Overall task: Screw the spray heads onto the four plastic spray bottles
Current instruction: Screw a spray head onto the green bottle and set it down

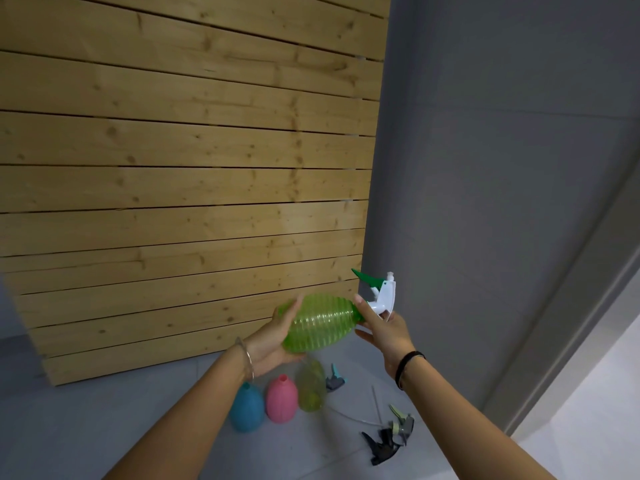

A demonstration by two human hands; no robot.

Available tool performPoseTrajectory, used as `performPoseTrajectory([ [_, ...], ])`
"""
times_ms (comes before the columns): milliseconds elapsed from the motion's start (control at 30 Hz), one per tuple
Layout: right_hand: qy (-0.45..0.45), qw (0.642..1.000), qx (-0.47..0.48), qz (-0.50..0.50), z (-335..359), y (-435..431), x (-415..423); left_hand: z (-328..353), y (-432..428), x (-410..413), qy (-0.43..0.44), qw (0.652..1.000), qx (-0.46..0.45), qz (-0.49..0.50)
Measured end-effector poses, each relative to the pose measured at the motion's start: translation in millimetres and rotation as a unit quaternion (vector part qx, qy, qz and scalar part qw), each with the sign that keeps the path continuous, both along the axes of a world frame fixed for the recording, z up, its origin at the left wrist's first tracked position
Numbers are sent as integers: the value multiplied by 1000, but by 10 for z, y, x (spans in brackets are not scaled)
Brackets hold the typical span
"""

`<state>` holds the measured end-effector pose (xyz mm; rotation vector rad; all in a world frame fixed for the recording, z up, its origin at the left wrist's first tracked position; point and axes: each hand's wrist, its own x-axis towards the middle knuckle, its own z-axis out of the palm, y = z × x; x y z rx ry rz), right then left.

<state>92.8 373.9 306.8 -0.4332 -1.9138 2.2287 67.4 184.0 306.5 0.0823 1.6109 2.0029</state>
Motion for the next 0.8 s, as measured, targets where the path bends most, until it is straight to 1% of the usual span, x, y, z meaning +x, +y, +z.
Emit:
performPoseTrajectory([
  [67, 25, 1000, 7, 13, 26, -44, 1, -1, -1, 15, -33, 999, -42, -6],
  [133, 36, 999, 3, 38, 47, -46, -3, -24, -18, -15, -22, 997, -64, 22],
  [233, 31, 997, -3, 64, 55, -10, -12, -43, -36, -49, 27, 997, -42, 50],
  [333, 15, 999, -31, 32, 34, 5, -18, -48, -25, -38, 55, 998, -14, 21],
  [367, 8, 999, -36, 23, 20, 4, -23, -41, -29, -34, 46, 999, 6, 15],
  [433, 7, 999, -40, 17, -3, -16, -35, -20, -35, -45, -3, 999, 41, 6],
  [467, 11, 999, -37, 15, -8, -24, -42, 5, -26, -33, -25, 999, 33, 0],
  [533, 9, 1000, -21, 6, -18, -34, -51, 5, -18, -11, -20, 999, -39, 3],
  [600, -8, 1000, -8, -4, -15, -25, -48, -32, -10, -21, 34, 994, -103, 31],
  [633, -18, 1000, -7, -13, -17, -14, -45, -49, -11, -39, 63, 990, -114, 52],
  [700, -32, 999, -7, -29, -6, 13, -43, -72, -7, -73, 89, 990, -88, 66],
  [800, -36, 999, 22, -15, 31, 16, -49, -72, 1, -54, 34, 998, -40, 20],
])
